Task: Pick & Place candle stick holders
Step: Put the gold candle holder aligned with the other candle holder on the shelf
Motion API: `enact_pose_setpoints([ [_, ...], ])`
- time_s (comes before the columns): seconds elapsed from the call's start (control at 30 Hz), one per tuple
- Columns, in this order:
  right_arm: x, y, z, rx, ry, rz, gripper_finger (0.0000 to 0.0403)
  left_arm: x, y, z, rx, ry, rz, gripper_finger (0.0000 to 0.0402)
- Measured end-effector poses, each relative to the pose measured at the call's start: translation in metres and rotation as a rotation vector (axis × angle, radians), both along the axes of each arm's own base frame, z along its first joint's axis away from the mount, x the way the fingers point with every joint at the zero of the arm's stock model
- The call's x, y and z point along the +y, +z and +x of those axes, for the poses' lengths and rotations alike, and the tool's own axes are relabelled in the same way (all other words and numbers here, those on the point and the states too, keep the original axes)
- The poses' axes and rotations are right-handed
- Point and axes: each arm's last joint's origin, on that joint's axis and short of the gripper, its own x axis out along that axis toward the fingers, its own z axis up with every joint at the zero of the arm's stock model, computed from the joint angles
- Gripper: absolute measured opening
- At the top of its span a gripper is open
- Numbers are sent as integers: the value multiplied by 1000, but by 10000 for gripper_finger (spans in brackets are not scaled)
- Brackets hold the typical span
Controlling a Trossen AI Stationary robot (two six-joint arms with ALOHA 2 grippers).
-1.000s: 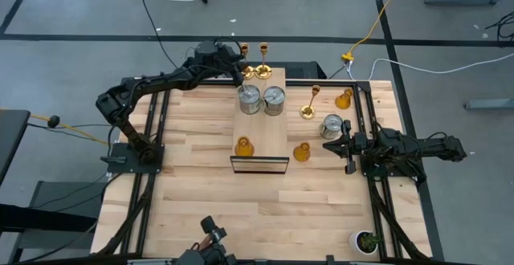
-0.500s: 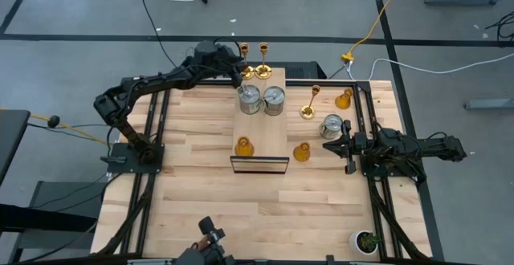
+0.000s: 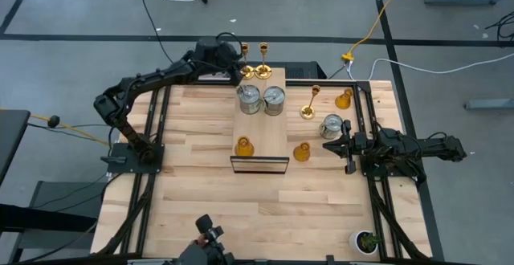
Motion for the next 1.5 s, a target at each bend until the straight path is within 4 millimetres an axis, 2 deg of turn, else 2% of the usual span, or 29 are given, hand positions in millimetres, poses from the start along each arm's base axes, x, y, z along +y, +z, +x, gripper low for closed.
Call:
enact_pose_setpoints([
  [0.17, 0, 0, 0, 0, 0, 0, 27, -1, -3, -3, 83, 33, -59, 193],
  [0.53, 0, 0, 0, 0, 0, 0, 27, -6, -9, -10, 204, 114, -105, 285],
  [0.73, 0, 0, 0, 0, 0, 0, 27, -9, -18, -17, 292, 120, -174, 287],
  [0.93, 0, 0, 0, 0, 0, 0, 27, -13, -25, -23, 382, 110, -222, 262],
  [1.1, 0, 0, 0, 0, -1, 0, 27, -20, -25, -30, 441, 107, -268, 222],
  [1.5, 0, 0, 0, 0, 0, 0, 27, -37, 1, -44, 414, 100, -257, 95],
])
